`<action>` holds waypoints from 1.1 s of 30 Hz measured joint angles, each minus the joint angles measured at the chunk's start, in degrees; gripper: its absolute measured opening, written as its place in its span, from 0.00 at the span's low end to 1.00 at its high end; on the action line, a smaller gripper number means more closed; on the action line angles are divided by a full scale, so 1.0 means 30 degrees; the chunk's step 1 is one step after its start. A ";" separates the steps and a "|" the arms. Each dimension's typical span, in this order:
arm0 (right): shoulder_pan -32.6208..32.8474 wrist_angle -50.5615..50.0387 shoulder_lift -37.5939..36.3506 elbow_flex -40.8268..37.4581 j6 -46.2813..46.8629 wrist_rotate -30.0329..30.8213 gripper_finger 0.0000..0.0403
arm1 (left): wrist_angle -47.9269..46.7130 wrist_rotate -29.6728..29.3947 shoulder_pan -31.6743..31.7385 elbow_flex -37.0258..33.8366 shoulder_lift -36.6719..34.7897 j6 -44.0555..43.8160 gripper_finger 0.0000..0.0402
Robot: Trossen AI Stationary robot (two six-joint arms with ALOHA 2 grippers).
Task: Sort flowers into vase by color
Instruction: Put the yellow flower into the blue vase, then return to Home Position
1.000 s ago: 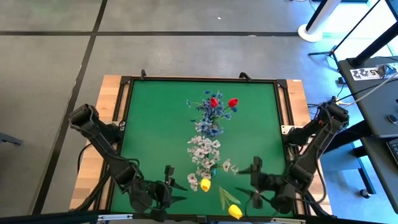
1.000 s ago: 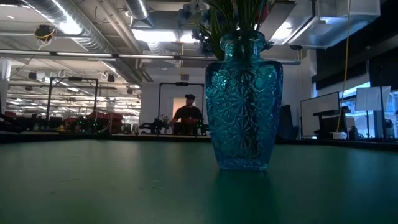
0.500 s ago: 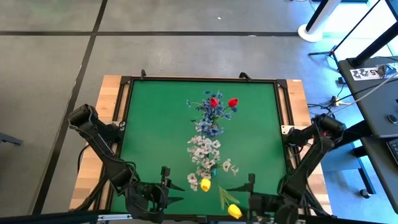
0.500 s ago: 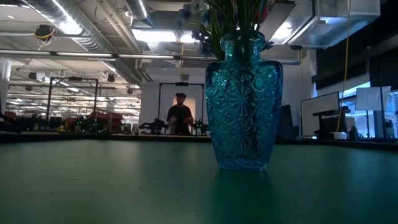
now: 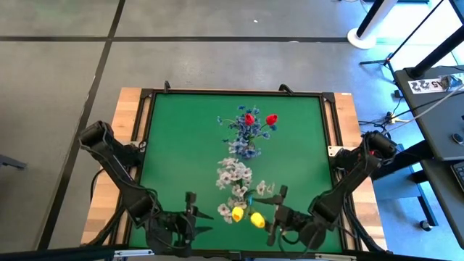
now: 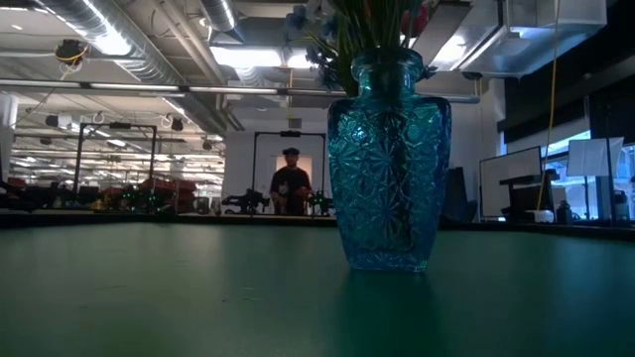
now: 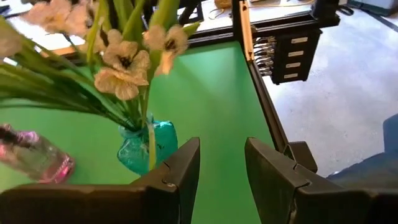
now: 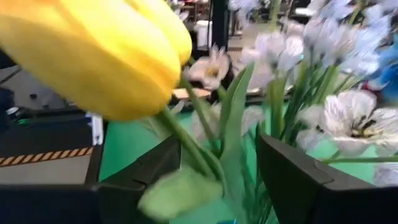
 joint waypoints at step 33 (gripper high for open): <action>-0.2981 -1.1613 -0.5961 -1.0624 1.1426 -0.6071 0.20 | 0.4319 0.1533 0.7525 -1.4473 -0.8988 -0.4807 0.31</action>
